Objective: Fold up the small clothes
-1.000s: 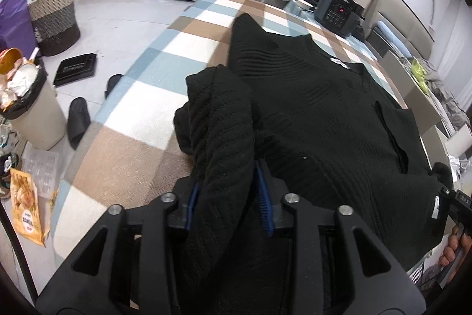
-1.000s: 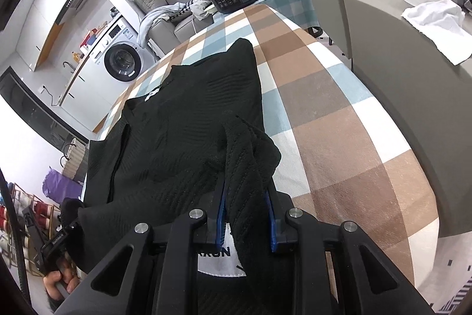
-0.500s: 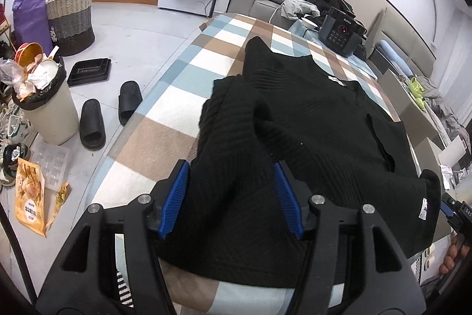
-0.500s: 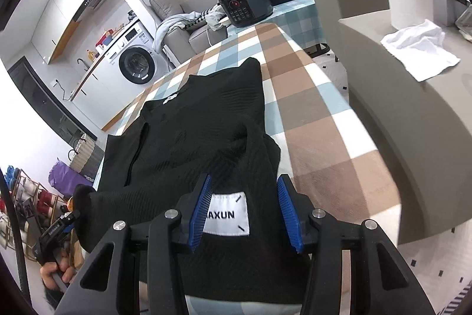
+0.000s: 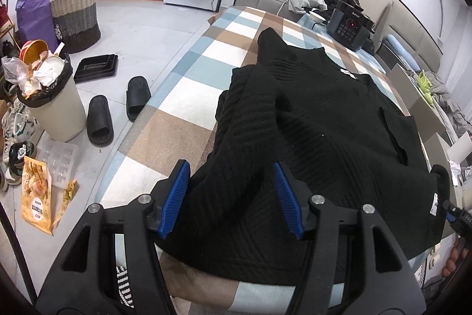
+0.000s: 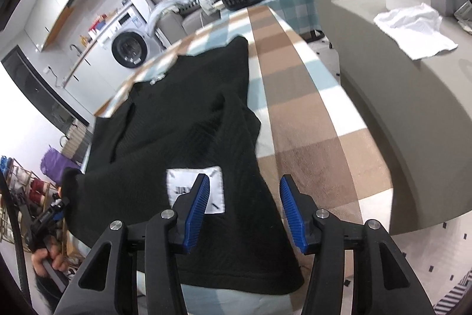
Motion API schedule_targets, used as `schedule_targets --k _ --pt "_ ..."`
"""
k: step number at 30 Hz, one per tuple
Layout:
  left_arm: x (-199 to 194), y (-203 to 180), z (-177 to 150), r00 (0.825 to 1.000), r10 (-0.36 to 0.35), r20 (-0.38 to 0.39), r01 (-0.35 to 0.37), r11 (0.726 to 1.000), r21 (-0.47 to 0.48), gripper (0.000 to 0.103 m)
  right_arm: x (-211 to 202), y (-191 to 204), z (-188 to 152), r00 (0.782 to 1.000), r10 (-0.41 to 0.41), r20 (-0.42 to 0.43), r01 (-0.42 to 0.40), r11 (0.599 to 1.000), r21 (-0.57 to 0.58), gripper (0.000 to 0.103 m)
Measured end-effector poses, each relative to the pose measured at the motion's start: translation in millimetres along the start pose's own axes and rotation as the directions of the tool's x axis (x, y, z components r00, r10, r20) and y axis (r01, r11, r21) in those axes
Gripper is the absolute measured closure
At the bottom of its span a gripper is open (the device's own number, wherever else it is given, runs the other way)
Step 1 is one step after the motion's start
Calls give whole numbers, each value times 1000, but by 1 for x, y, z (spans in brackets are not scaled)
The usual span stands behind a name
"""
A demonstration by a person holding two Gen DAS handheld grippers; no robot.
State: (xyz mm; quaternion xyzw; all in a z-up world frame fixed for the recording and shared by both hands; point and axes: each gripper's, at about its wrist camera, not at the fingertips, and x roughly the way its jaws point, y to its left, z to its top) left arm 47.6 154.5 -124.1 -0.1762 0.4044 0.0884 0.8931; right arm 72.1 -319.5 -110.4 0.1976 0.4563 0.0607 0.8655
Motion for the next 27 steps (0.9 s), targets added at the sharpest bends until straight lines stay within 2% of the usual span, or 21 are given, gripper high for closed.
schedule_targets --k 1,2,3,4,6,9,14,17,21,24,26,27 --pt "2 0 1 1000 -5 -1 5 1000 -6 65 3 0 0 1000 -3 -7 3 1000 -3 60" --pt "4 1 2 1000 -11 -3 11 1000 -13 75 5 1 0 1000 0 -10 0 1000 -14 75" --pt "6 2 3 1000 -26 -6 26 999 -29 93 5 5 0 1000 1 -8 -1 999 -40 81" --pt "6 3 4 999 -46 3 46 998 -43 99 4 9 1 1000 -8 1 8 998 -66 92" --pt "1 2 7 997 -56 50 59 997 -51 100 -3 15 2 1000 -4 30 8 994 -111 97" --pt "-12 -2 17 991 -76 109 82 995 -51 100 -29 27 8 989 37 143 -13 986 -164 98" --pt "-20 -10 51 974 -105 202 119 991 -58 100 -48 32 35 957 60 283 -20 990 -140 98" --pt "-5 -16 77 972 -107 209 120 991 -51 100 -34 33 62 948 56 314 -23 994 -105 98" --pt "37 -24 108 983 -97 156 107 993 -54 100 5 33 95 955 36 294 -25 999 -40 98" --pt "73 -27 121 994 -83 72 89 993 -81 98 37 28 111 971 -7 239 2 1000 17 96" --pt "92 -25 124 999 -51 20 53 994 -94 88 54 24 114 982 -48 183 41 998 37 90" --pt "95 -23 122 999 -51 11 51 994 -99 77 61 19 114 989 -39 146 31 998 55 90"
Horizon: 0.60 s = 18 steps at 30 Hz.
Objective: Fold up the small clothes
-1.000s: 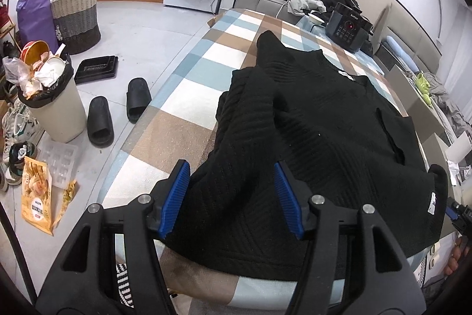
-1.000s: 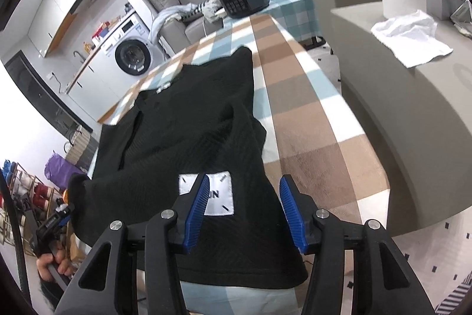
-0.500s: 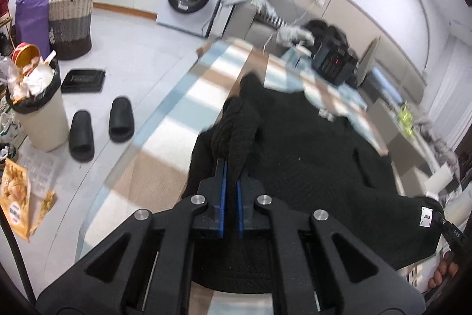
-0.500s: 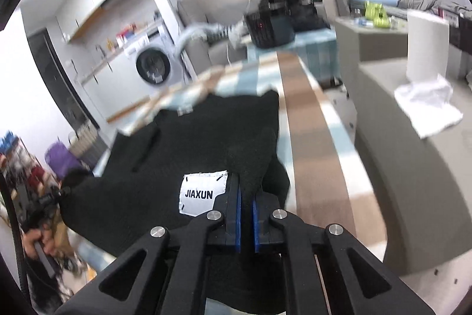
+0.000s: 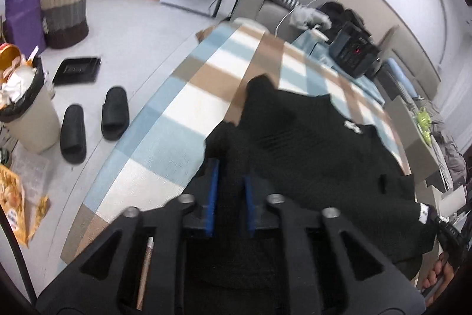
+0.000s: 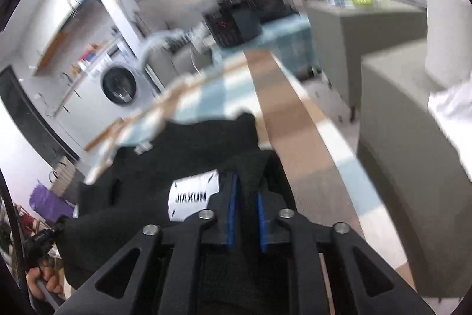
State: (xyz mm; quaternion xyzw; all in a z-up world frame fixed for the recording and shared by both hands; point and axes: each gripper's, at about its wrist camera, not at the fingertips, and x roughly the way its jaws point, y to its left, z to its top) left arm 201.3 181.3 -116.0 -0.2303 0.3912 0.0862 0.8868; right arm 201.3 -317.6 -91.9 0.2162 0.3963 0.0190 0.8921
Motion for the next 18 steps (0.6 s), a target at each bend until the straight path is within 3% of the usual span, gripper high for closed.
schedule_targets --k 1,3,10,18 --pt "1 2 0 1000 1 -6 -1 1000 -8 66 1 -4 -2 1000 11 -10 -11 1000 15 86" --pt "-1 6 -6 1000 4 7 -4 1000 -15 57 -3 -12 -10 999 24 -30 -23 999 37 76" --pt "-10 20 -27 1000 -9 -3 9 999 -33 56 -23 -35 -36 995 93 -38 -88 988 128 72" --pt "-32 26 -49 998 -63 -13 63 997 -36 56 -29 -22 -40 976 213 -30 -208 969 134 72"
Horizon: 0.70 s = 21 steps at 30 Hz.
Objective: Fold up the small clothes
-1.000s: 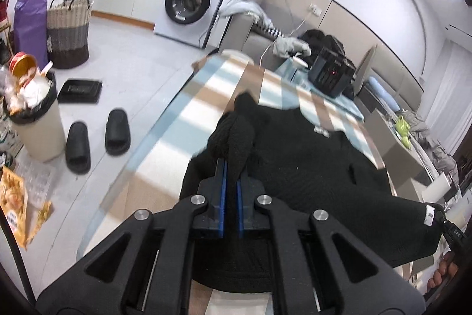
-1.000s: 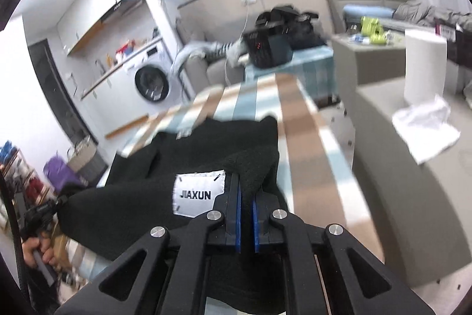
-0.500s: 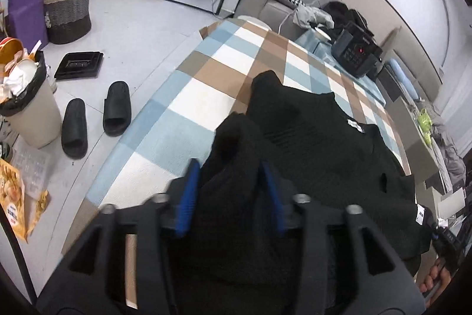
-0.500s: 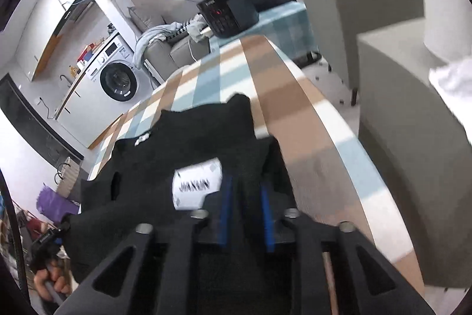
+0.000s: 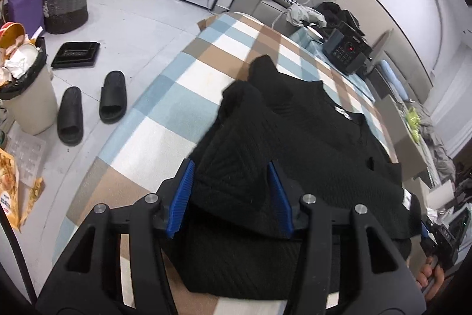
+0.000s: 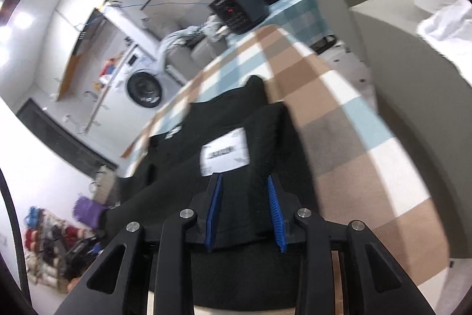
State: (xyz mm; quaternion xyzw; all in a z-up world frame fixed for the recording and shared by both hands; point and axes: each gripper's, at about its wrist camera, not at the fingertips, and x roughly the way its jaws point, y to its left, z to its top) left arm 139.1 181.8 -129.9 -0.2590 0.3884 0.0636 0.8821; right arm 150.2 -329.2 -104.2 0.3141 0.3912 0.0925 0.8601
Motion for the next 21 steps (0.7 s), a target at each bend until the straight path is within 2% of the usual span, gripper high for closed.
schedule_targets --k 4,8,17,21 --pt "-12 -11 -8 1000 -12 -7 13 999 29 56 -4 11 -4 1000 -3 1 3 1000 -23 71" --pt "-22 -17 -20 999 30 -13 -29 996 80 55 -7 9 -10 1000 -7 -9 7 1000 -5 67" --pt "-21 15 -19 995 99 -9 -99 994 -35 52 -13 -6 -19 999 -38 -31 39 998 42 64" --pt "-13 13 -10 996 87 7 -86 996 -39 52 -18 -10 -21 998 -54 -28 55 998 44 63"
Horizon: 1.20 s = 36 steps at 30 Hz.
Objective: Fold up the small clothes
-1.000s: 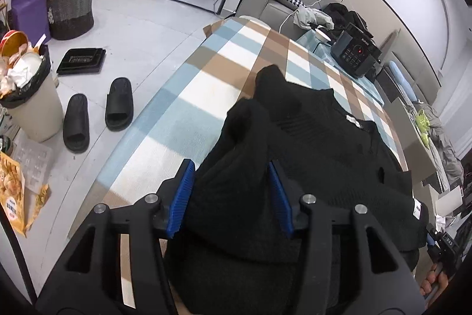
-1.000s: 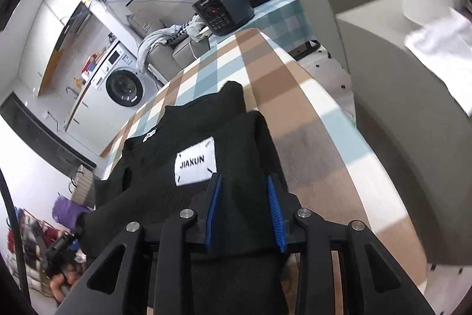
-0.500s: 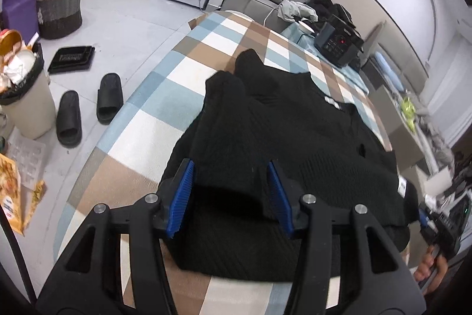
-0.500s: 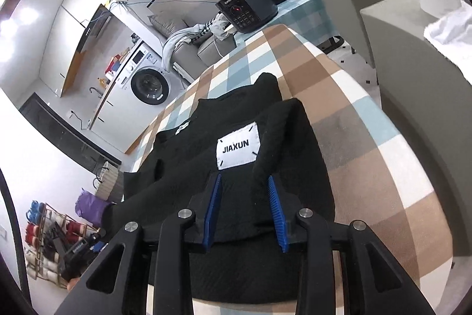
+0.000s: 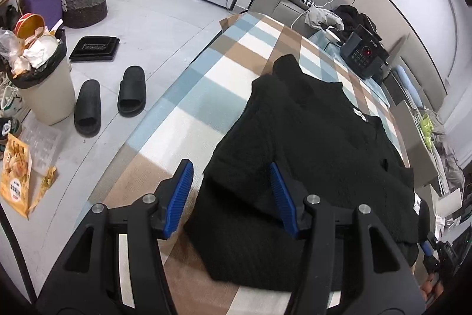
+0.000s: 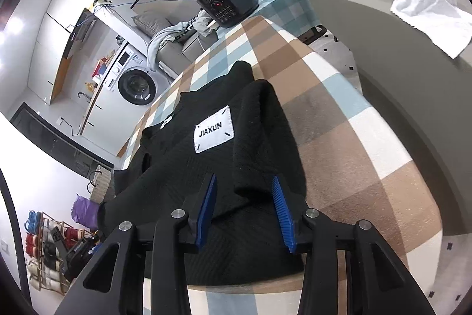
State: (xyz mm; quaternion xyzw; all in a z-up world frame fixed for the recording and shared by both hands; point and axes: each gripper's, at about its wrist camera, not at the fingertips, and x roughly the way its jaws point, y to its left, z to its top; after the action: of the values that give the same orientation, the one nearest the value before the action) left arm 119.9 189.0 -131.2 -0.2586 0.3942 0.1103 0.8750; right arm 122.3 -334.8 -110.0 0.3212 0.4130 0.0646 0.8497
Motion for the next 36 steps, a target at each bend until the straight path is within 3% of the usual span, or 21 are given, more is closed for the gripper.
schedule_targets --k 4,5,7,9,10,13,21,24,28,31,32,34,36 --pt "5 -12 9 999 -19 31 18 999 31 57 5 0 5 1000 -11 5 11 1000 -7 63" --pt "7 -15 11 999 -25 42 23 999 38 63 7 2 6 1000 -19 6 19 1000 -14 63" --pt "9 -19 14 998 -30 47 28 999 46 84 14 7 9 999 -35 4 35 999 -27 63" --pt "11 -23 16 998 -28 55 26 998 52 92 19 13 12 998 -64 14 65 996 -67 70" --pt "12 -24 17 998 -22 57 19 999 48 96 21 17 13 996 -91 20 93 992 -82 79" --pt "14 -26 24 997 -34 68 32 999 24 98 24 19 18 994 -103 45 107 991 -82 96" --pt "11 -45 69 983 -110 147 112 994 -5 98 12 31 60 978 -31 204 17 997 70 97" --pt "22 -55 95 979 -119 163 122 993 -7 98 29 41 87 966 -61 252 34 993 109 97" --pt "52 -68 130 978 -134 160 138 990 -9 98 63 41 117 959 -132 252 85 978 188 97" --pt "81 -76 154 990 -82 118 86 996 -28 93 81 30 137 958 -138 251 71 964 256 82" --pt "89 -75 159 991 -86 101 90 995 -36 87 81 25 139 957 -139 253 67 959 276 77" --pt "94 -71 163 994 -78 82 84 994 -63 53 75 16 142 957 -154 245 78 952 295 76" --pt "89 -68 159 991 -83 108 90 994 -62 48 67 12 139 962 -139 233 72 959 274 72"
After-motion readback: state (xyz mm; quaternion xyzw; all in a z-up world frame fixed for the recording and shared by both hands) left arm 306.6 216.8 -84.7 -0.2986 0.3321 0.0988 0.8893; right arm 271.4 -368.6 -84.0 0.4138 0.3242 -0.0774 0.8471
